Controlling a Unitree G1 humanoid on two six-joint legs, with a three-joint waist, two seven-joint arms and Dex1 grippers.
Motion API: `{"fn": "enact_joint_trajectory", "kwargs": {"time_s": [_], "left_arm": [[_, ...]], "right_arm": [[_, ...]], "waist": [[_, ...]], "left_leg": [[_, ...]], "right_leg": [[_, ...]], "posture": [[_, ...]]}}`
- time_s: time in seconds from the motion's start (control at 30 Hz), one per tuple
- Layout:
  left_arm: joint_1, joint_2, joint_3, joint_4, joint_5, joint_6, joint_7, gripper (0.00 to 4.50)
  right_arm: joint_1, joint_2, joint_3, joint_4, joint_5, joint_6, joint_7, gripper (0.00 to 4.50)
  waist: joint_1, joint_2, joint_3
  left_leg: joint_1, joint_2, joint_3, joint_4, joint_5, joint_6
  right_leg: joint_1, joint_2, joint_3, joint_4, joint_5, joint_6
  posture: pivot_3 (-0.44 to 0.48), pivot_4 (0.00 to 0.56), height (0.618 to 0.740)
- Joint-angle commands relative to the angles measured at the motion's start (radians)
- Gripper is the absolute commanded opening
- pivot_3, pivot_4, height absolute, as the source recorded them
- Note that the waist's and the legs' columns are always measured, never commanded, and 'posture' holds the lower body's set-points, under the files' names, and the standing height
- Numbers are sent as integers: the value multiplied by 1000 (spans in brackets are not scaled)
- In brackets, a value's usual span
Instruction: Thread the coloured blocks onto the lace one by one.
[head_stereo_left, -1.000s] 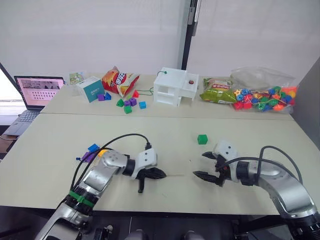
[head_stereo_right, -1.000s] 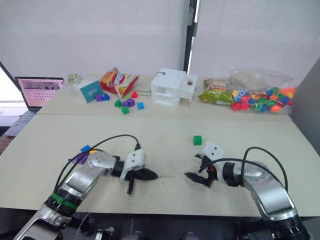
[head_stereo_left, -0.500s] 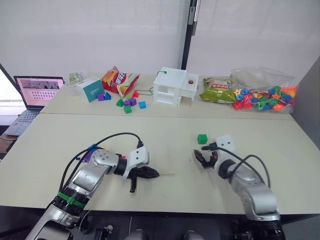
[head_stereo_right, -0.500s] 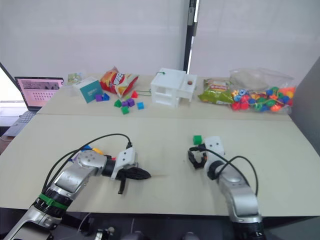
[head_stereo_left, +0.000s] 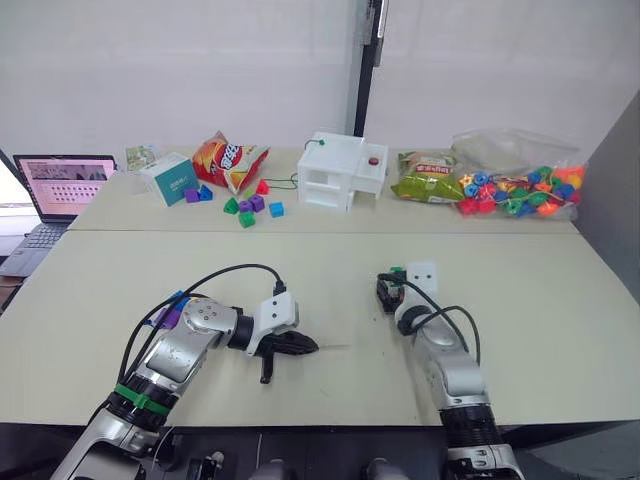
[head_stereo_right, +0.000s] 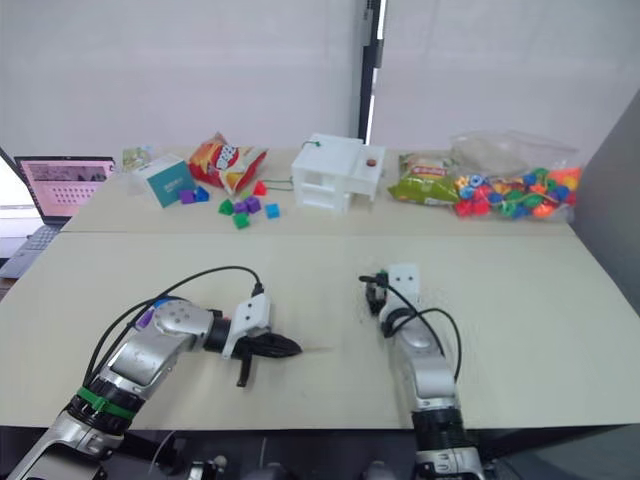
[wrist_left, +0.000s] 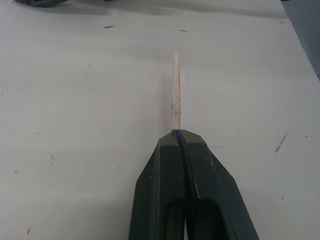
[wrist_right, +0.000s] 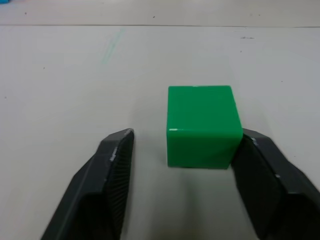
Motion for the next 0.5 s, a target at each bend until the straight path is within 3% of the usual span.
{"fn": "enact_joint_trajectory", "kwargs": {"time_s": [0.03, 0.1, 0.23, 0.5], "left_arm": [[-9, 0, 11, -35, -4, -2, 4, 0], [-7, -2, 7, -30, 0, -7, 5, 0], [-3, -3, 7, -30, 0, -8, 5, 0], [-8, -8, 13, -18, -5, -10, 8, 0]], "right_arm": [[-20, 8, -22, 3, 17, -75, 2, 1553], [-15, 5, -17, -1, 18, -91, 12, 1149], [60, 4, 8, -113, 24, -67, 29, 1149], [450, -35, 203, -763, 37, 256, 51, 1149]], "waist": [[0, 0, 0], [-1, 0, 0], [1, 0, 0], [2, 1, -1]], "left_leg": [[0, 0, 0, 0, 0, 0], [0, 0, 0, 0, 0, 0], [0, 0, 0, -1, 0, 0], [-3, 1, -1, -2, 0, 0]], "right_leg": [[0, 0, 0, 0, 0, 0], [0, 0, 0, 0, 0, 0], [0, 0, 0, 0, 0, 0], [-2, 1, 0, 2, 0, 0]], "posture": [[0, 150, 740], [0, 150, 740], [0, 150, 740], [0, 150, 740]]}}
